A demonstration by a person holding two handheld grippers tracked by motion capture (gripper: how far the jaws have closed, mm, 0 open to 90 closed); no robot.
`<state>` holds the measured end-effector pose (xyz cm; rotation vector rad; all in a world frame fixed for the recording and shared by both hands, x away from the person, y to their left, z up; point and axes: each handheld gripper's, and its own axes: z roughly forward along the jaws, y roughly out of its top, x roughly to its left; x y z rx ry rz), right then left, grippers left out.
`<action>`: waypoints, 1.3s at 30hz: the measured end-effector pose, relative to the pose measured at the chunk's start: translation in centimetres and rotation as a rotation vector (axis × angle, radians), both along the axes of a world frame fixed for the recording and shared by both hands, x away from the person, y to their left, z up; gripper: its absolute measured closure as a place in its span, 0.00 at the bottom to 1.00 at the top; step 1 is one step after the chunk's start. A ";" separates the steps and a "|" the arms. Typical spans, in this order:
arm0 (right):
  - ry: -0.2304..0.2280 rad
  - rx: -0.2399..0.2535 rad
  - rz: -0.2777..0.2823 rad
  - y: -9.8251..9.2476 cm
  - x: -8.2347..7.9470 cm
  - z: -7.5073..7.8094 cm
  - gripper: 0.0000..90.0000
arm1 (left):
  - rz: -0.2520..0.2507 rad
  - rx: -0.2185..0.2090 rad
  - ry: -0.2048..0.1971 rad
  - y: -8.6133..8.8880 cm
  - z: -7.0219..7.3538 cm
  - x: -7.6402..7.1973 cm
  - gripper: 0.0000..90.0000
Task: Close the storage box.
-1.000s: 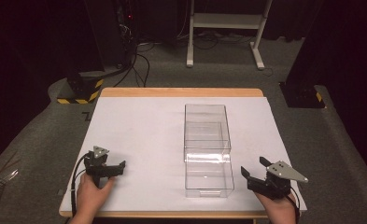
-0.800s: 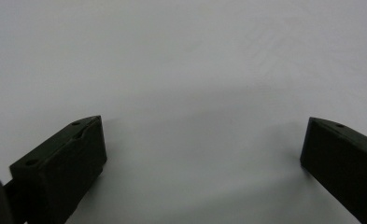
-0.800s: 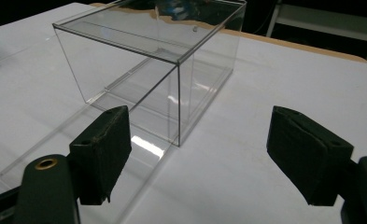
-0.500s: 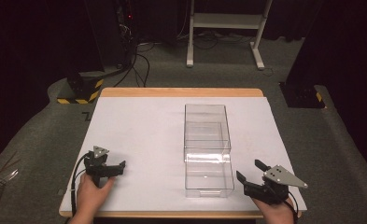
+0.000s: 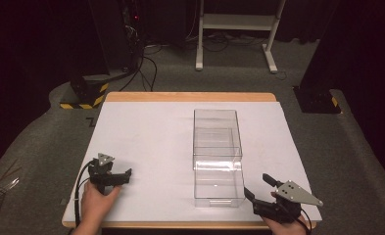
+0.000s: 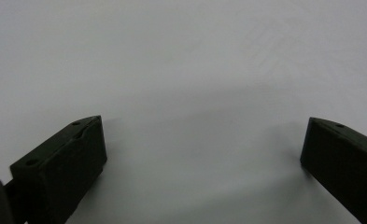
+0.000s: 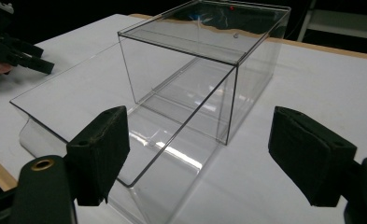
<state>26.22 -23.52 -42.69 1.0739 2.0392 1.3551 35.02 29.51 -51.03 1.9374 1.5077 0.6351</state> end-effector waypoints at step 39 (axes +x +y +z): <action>0.044 -0.011 0.076 2.0 0.4 -2.0 0.19 | -0.001 0.003 0.000 0.0 0.0 0.0 0.00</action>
